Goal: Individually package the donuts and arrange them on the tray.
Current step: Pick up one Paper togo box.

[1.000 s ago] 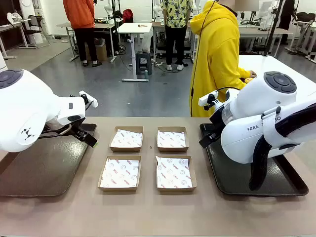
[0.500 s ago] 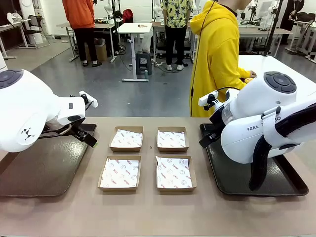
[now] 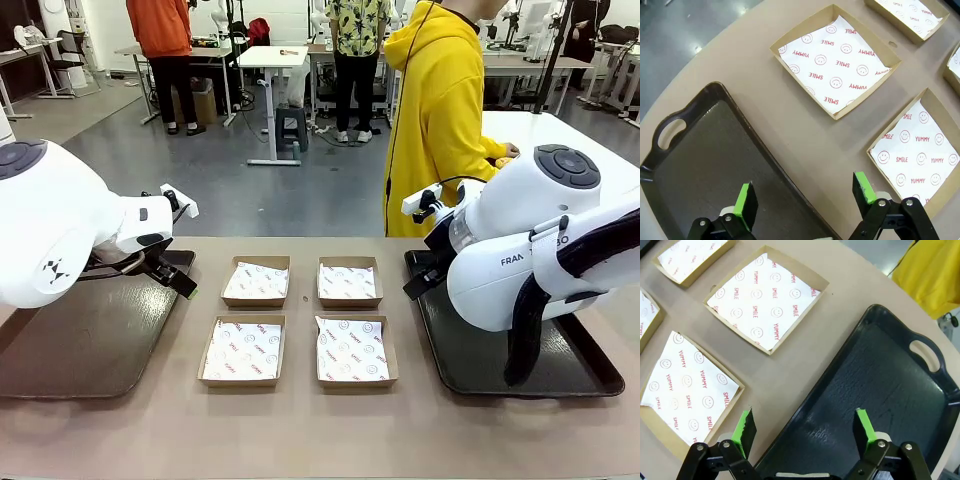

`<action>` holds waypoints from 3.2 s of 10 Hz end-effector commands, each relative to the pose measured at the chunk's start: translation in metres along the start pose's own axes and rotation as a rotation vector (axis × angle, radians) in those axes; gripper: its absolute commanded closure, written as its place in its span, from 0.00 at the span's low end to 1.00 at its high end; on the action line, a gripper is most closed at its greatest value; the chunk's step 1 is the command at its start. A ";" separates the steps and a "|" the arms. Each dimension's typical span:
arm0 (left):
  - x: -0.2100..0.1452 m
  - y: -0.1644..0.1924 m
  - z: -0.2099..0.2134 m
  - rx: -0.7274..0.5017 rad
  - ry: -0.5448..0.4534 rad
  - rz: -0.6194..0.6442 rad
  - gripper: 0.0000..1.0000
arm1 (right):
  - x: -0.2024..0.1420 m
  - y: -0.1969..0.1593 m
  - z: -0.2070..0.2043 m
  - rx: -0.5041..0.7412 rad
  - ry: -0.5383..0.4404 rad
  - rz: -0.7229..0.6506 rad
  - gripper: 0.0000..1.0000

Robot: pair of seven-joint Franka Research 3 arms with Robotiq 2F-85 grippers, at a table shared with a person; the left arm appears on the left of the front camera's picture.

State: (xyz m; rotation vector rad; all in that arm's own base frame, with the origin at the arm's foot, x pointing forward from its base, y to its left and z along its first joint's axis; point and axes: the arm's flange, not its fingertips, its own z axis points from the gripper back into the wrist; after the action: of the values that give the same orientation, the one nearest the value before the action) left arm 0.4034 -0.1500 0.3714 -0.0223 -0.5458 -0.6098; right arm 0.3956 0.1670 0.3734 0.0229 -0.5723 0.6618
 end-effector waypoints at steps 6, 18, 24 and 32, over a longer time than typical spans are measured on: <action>-0.072 -0.008 0.073 0.012 0.046 -0.114 0.00 | -0.059 0.024 0.056 -0.033 0.120 0.066 0.00; -0.039 0.033 0.144 -0.292 0.199 0.029 0.00 | -0.055 -0.017 0.140 0.422 0.135 -0.274 0.00; -0.096 0.139 0.152 -0.912 -0.105 0.572 0.00 | -0.152 -0.111 0.136 0.965 -0.231 -0.743 0.00; -0.212 0.229 0.131 -1.180 -0.169 0.768 0.00 | -0.228 -0.164 0.160 1.011 -0.320 -0.895 0.00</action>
State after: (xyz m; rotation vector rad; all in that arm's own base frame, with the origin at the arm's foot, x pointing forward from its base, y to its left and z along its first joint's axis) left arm 0.3126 0.1592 0.4166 -1.2952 -0.2335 -0.0867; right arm 0.2804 -0.1349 0.4164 1.2627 -0.3656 -0.0190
